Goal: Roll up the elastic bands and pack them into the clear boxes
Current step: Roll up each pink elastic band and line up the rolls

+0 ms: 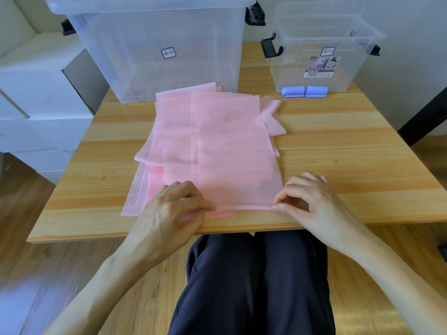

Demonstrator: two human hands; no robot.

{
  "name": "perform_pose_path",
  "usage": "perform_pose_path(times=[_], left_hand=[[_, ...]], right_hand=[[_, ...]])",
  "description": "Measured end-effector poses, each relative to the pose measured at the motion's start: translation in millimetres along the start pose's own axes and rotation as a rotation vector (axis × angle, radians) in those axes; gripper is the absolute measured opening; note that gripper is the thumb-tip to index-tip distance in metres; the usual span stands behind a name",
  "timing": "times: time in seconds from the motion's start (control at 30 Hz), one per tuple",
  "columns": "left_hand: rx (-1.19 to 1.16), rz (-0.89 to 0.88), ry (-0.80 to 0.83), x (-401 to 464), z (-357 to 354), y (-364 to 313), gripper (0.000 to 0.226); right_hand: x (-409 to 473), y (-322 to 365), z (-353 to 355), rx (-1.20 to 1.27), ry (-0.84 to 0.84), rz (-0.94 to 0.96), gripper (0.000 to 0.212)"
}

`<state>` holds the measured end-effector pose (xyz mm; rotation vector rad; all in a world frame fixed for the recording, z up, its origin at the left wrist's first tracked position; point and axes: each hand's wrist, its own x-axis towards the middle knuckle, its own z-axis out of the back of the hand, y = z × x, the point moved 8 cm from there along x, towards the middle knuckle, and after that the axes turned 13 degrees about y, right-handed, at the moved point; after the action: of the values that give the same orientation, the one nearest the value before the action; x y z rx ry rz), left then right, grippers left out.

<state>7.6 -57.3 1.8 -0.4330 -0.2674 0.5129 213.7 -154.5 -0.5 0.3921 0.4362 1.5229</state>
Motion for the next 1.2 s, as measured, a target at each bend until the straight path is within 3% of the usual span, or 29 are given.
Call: perform_pose_path(times=[0.17, 0.3, 0.5, 0.7, 0.83, 0.97, 1.2], left_hand=[[-0.13, 0.078, 0.02, 1, -2, 5, 0.017], [-0.214, 0.157, 0.054, 5, -1, 9, 0.003], [-0.193, 0.138, 0.166, 10, 1, 7, 0.007], [-0.145, 0.186, 0.185, 13, 0, 4, 0.01], [-0.154, 0.19, 0.1, 9, 2, 4, 0.007], [-0.114, 0.12, 0.056, 4, 2, 2, 0.006], [-0.097, 0.123, 0.014, -5, -2, 6, 0.021]], right_hand=[[-5, -7, -1, 0.052, -0.085, -0.013, 0.013], [-2, -5, -2, 0.037, -0.045, -0.032, 0.015], [3, -3, 0, -0.017, 0.082, -0.138, 0.014], [4, 2, 3, -0.088, -0.04, -0.196, 0.019], [-2, -1, 3, 0.009, -0.149, -0.11, 0.013], [-6, 6, -5, -0.05, -0.191, 0.037, 0.006], [-14, 1, -10, -0.035, -0.175, 0.097, 0.023]])
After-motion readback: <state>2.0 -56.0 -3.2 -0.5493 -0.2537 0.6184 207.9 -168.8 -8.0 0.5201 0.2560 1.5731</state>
